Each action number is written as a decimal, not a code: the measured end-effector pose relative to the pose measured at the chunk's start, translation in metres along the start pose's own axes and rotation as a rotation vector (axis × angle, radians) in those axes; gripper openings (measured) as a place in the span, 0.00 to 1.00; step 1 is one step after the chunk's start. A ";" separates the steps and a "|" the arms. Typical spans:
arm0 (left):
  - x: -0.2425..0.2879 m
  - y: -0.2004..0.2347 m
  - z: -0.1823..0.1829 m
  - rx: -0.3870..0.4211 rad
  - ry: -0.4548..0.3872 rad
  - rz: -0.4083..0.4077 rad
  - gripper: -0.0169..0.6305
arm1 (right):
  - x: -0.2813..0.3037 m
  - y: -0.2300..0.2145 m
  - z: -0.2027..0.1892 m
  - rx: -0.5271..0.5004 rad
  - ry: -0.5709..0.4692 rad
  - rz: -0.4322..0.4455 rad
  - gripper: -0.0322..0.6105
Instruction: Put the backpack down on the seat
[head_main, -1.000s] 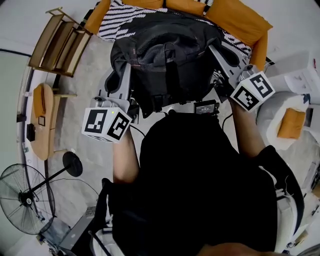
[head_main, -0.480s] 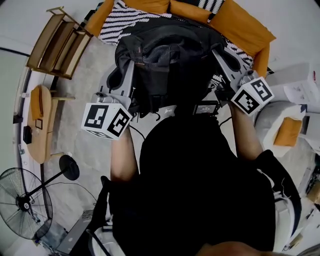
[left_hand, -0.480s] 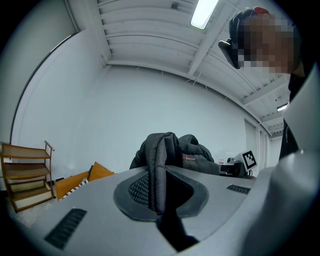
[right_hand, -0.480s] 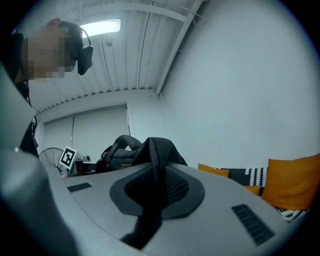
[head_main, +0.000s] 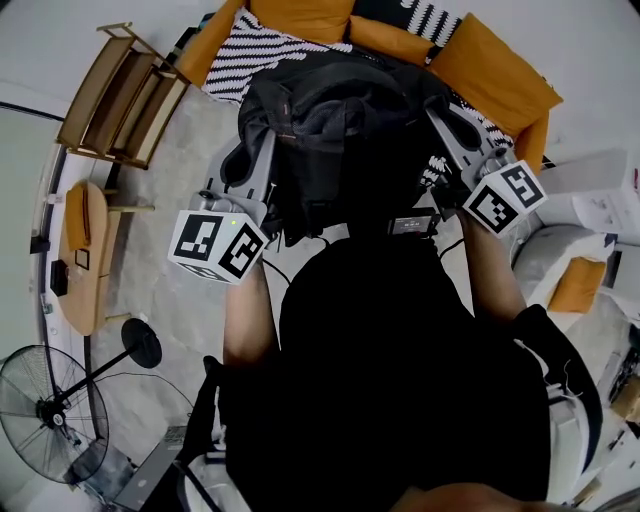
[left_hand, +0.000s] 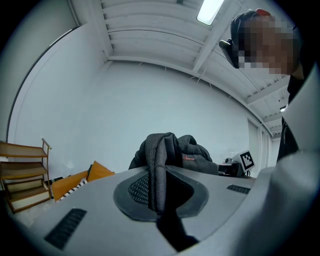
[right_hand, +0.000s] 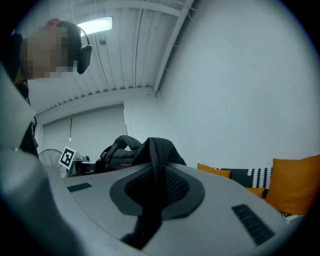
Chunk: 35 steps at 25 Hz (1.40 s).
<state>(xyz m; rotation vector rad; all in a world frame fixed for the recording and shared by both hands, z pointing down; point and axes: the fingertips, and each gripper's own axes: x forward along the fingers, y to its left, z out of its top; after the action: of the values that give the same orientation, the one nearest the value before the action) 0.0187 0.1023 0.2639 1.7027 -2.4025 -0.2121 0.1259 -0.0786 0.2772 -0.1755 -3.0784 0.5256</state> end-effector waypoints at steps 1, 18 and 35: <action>0.014 0.006 0.003 0.000 0.000 0.005 0.09 | 0.010 -0.011 0.004 0.003 0.002 0.003 0.12; 0.169 0.052 0.024 0.023 0.010 0.066 0.09 | 0.091 -0.143 0.051 -0.070 -0.007 -0.017 0.12; 0.285 0.106 0.020 0.030 0.081 0.036 0.09 | 0.159 -0.237 0.062 -0.112 -0.006 -0.164 0.12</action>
<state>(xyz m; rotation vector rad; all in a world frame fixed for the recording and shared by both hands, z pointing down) -0.1753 -0.1319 0.2883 1.6464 -2.3874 -0.1003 -0.0594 -0.3033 0.2964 0.0778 -3.0921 0.3473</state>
